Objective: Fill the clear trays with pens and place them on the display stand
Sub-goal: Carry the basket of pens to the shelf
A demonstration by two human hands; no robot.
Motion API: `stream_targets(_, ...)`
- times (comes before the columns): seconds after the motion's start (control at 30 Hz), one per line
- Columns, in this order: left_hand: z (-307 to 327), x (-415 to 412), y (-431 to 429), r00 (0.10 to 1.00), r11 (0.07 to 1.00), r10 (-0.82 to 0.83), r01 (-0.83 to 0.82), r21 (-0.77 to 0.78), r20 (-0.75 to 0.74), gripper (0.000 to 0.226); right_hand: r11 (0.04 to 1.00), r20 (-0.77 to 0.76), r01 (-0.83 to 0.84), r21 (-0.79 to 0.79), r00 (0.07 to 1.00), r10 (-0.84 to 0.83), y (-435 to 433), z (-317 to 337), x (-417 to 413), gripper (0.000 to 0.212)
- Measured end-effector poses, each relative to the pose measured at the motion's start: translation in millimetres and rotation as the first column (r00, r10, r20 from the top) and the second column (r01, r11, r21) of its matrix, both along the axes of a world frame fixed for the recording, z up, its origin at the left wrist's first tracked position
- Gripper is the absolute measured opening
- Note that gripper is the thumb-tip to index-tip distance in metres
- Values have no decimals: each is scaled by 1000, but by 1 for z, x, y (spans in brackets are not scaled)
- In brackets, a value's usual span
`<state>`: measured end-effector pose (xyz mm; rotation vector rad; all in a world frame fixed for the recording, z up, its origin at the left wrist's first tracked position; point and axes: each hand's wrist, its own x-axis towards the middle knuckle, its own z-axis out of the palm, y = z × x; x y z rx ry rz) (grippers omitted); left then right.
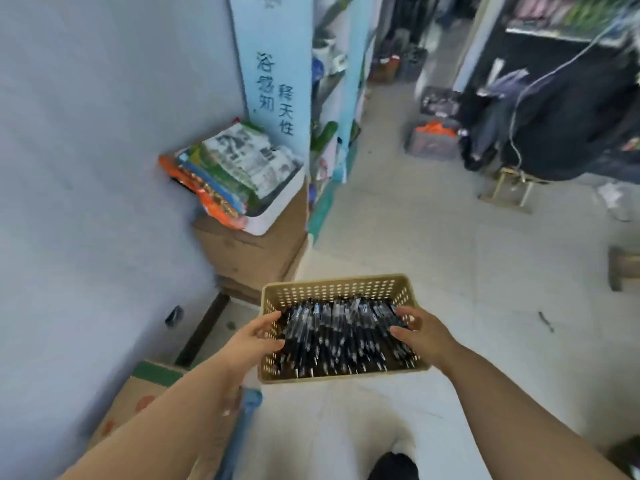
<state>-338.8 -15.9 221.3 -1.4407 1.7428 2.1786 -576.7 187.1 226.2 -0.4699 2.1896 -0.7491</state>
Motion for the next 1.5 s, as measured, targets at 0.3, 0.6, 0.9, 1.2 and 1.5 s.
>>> stream_targets(0.3, 21, -251, 97, 976, 977, -211, 208, -50, -54, 53, 930, 32, 362, -65, 932, -361, 180, 18, -140, 52)
stream_targets(0.6, 19, -454, 211, 924, 928, -370, 365, -69, -98, 56, 770, 81, 630, -98, 777, -625, 311, 16, -256, 50)
stream_targets(0.9, -4, -670, 254, 727, 734, -679, 672, -98, -105, 55, 505, 115, 856, -112, 515, -849, 357, -9, -384, 47)
stream_targets(1.2, 7, -869, 307, 447, 449, -893, 883, -135, -51, 52, 192, 112, 972, -134, 207, -972, 387, -18, -497, 44)
stream_targets(1.5, -16, -1052, 419, 414, 413, -910, 910, -31, 33, 42, 151, 147, 981, -122, 168, -975, 480, -35, -650, 44)
